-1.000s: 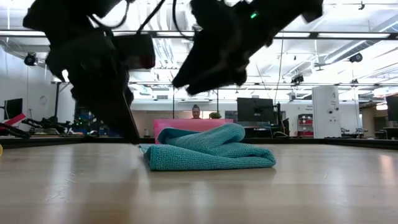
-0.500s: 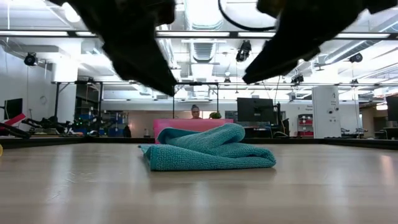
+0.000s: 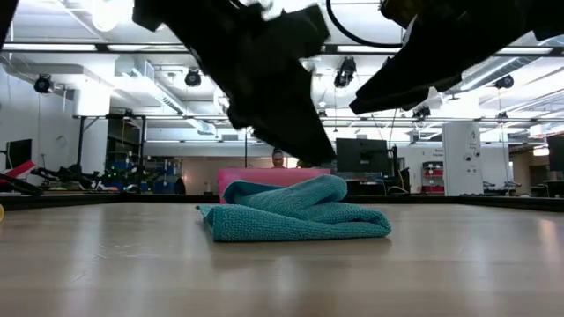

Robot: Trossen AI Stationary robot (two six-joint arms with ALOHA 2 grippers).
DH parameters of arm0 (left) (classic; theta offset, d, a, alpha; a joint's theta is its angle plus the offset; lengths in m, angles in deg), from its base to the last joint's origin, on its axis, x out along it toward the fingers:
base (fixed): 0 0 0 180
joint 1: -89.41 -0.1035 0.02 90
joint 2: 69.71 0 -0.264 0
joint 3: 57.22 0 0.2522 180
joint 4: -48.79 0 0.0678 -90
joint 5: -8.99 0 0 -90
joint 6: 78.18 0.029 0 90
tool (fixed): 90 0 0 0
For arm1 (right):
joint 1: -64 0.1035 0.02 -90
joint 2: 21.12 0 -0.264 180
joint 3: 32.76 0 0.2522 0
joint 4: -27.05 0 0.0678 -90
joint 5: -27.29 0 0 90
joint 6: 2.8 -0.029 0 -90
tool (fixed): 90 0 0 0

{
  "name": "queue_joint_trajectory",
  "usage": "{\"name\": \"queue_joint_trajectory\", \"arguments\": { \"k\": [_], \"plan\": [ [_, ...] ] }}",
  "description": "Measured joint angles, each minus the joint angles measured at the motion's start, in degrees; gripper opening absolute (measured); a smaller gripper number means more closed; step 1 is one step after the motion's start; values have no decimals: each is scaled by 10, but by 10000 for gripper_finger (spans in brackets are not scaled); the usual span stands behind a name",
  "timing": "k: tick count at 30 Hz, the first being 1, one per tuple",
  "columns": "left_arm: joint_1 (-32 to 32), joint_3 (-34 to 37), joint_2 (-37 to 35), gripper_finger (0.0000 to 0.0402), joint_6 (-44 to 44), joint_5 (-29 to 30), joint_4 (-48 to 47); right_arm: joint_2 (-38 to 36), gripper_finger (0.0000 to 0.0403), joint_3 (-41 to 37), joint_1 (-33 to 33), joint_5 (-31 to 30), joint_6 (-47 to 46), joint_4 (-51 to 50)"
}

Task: Fold microfiber towels
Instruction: Fold the blue towel

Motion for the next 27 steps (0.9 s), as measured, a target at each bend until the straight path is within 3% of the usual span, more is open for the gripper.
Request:
{"name": "queue_joint_trajectory", "arguments": {
  "k": [8,20,23,27],
  "plan": [
    [-3,-39,38,168,1,64,-52,5,228,-1,-1,0,9,-3],
    [-3,-35,38,165,1,38,-26,11,228,-2,-5,0,13,-5],
    [-3,-35,38,142,1,38,-26,11,228,-2,-5,0,12,-5],
    [-3,-35,38,81,5,38,-26,11,228,-2,-5,0,12,-5]
  ]
}}
